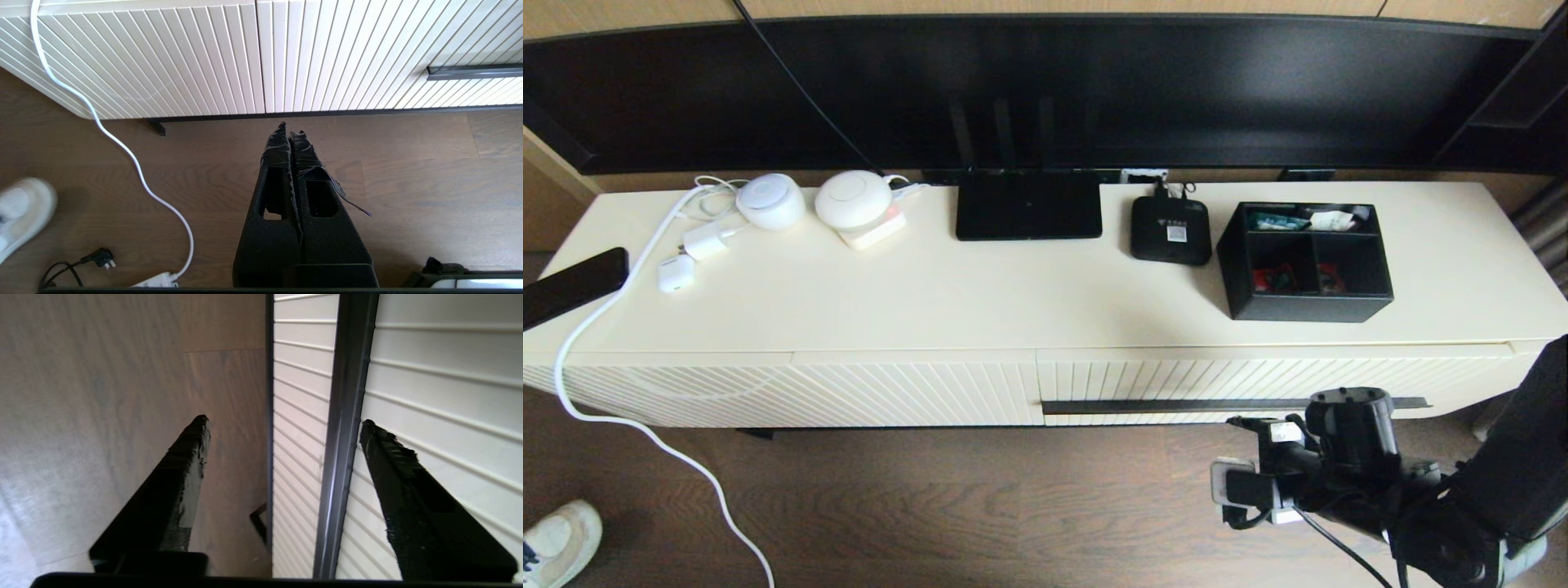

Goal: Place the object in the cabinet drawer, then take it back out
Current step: Open the drawer

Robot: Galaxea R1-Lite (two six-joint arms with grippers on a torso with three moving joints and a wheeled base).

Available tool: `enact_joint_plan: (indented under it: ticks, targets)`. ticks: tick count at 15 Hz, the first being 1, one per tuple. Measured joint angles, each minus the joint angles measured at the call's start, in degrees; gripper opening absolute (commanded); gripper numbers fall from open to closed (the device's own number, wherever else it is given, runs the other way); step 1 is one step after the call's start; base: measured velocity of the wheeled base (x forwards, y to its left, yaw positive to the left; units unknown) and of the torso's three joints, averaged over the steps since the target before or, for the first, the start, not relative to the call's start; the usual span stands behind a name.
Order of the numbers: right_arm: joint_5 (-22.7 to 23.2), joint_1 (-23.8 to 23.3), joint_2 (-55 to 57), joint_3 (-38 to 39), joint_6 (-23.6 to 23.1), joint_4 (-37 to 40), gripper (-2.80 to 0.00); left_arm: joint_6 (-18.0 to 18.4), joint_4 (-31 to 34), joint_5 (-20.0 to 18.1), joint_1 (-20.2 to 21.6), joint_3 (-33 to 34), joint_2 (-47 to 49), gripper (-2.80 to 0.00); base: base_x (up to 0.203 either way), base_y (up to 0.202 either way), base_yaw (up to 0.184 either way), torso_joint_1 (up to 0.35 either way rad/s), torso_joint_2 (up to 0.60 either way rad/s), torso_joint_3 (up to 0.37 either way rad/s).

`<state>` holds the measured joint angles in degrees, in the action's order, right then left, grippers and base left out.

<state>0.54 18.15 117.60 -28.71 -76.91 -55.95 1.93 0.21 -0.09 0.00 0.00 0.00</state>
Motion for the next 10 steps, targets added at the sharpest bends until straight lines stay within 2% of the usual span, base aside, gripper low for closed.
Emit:
enact_joint_plan:
  ticks: [10]
  targets:
    - [3.40,-2.59,7.13,-7.75,-0.53,-0.19,0.00,-0.02,0.03,0.01,0.00,0.00,0.00,-2.80,0.000,0.000,0.000,0.000,0.00,0.000]
